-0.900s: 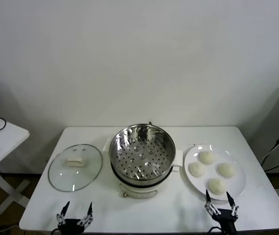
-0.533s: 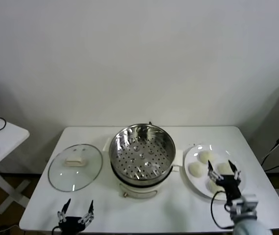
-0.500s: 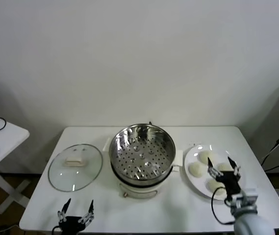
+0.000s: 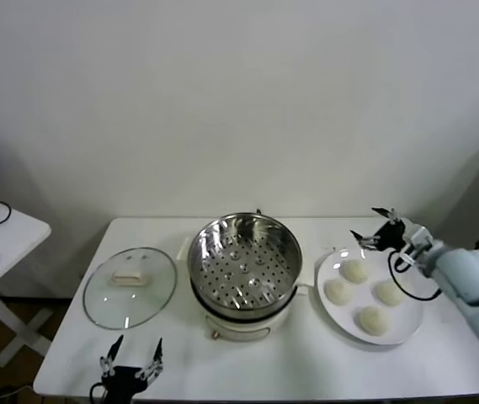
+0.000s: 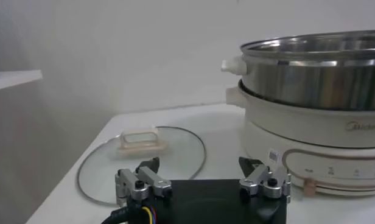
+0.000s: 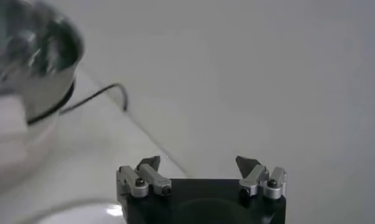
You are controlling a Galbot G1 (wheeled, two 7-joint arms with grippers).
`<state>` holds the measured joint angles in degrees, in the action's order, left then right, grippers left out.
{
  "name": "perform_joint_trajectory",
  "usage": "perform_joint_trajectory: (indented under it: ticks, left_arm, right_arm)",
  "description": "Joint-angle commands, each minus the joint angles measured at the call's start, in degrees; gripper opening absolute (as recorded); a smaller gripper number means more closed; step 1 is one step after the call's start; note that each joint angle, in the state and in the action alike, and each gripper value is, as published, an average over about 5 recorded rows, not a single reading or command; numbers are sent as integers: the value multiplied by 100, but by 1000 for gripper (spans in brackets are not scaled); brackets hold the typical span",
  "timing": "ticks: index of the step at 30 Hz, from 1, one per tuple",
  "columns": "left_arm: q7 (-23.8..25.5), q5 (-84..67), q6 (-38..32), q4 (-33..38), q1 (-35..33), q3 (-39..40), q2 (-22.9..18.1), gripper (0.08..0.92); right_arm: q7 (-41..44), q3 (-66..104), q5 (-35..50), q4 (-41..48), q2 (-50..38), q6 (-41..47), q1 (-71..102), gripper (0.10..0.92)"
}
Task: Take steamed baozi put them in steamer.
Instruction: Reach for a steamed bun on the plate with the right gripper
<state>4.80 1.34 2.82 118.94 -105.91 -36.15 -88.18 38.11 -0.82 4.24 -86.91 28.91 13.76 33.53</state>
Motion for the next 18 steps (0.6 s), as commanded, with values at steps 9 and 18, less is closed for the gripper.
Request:
perform_joint_trajectory:
  ticks: [9,18]
  left_arm:
    - [8,78,-40,9,-51,42,-73,823]
    - [14,138,-90,95,-82,4,-116,823]
  right_arm:
    - [2805,-6469,603,2068,-33,-1037,-5546,823]
    - [2769,-7269,872,2804,973,-940,-5542,823]
